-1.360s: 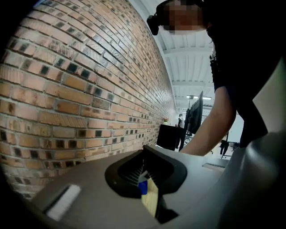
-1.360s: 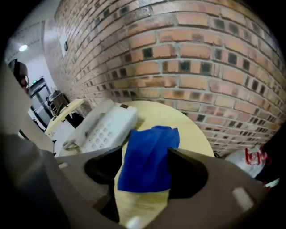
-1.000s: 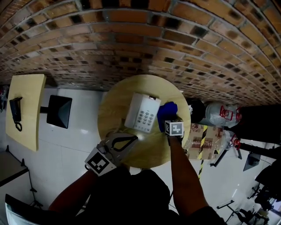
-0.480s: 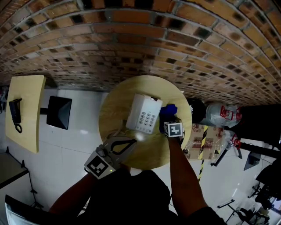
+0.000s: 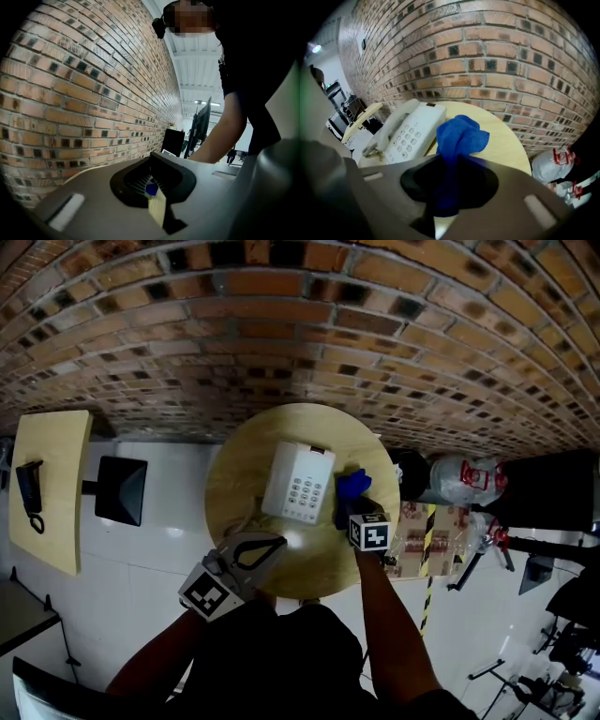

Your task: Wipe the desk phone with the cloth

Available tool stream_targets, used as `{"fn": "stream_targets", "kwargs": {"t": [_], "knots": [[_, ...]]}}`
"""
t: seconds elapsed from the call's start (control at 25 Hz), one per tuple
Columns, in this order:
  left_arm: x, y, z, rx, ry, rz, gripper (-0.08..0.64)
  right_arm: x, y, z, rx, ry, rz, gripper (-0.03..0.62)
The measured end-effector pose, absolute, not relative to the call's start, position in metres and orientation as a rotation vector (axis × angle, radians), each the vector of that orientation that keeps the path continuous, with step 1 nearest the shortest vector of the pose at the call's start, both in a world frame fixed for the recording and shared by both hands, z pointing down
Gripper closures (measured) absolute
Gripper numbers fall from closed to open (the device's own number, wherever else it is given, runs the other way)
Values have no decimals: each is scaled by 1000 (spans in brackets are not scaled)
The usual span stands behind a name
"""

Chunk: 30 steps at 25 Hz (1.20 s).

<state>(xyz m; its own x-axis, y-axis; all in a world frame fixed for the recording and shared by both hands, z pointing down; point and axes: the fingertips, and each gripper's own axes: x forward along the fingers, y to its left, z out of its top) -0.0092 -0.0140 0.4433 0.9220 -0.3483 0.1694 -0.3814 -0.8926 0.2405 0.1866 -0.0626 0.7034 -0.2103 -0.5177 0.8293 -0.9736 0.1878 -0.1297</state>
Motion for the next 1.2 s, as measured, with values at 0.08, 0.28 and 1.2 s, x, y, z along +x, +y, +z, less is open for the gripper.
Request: {"fn": "stream_targets", "kwargs": {"t": [0.08,0.28,1.2], "knots": [[-7,-12,439,2812,-541,170,557,184,-63,685,1400,-1868,884,506],[-6,-17,429,2831,-547,143,557,156,-93,645,1347,-2006,814,506],[-48,-24,446,2800,-620,122,557,24,-48,704,615,-1988,472,506]]}}
